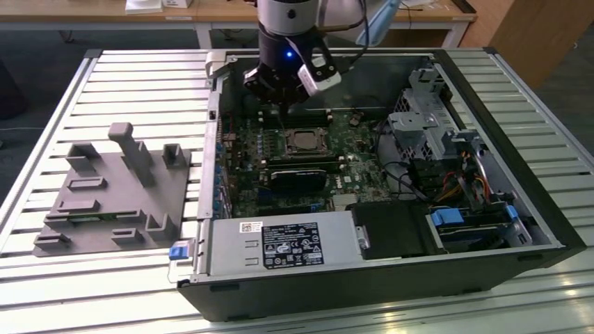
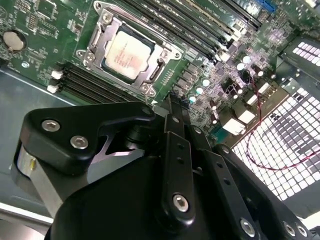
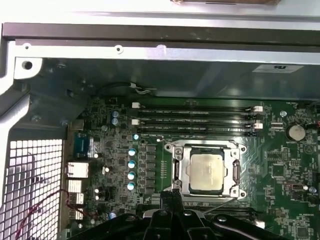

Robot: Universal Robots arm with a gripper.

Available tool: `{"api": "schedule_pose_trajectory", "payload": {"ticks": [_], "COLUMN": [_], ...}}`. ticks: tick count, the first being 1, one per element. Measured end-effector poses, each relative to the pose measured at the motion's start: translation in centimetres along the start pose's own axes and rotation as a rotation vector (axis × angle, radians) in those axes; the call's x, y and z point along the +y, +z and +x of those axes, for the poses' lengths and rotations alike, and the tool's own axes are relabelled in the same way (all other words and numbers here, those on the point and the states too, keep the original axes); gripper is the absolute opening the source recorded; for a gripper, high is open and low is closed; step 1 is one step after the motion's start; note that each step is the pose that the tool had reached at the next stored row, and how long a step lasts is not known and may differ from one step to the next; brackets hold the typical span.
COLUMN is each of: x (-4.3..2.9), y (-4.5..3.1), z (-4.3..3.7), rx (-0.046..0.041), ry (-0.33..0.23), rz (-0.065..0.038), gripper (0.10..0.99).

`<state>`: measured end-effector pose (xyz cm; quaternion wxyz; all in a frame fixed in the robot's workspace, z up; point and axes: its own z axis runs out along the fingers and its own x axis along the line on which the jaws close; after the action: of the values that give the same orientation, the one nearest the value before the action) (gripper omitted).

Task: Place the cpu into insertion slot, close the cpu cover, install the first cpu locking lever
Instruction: 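Close the cpu cover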

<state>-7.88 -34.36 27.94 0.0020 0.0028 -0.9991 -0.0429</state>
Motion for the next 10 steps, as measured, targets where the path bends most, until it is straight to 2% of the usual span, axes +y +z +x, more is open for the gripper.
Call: {"api": "schedule_pose_trajectory", "payload": {"ticks": [4,10], "x": [0.24,0.42], "y": [0.41,0.89], "z": [0.35,0.4], "rx": [-0.0003,-0.0003], "ry": [0.0,0.0], "rz": [0.0,0.0], "gripper": [0.106,0.106]}}
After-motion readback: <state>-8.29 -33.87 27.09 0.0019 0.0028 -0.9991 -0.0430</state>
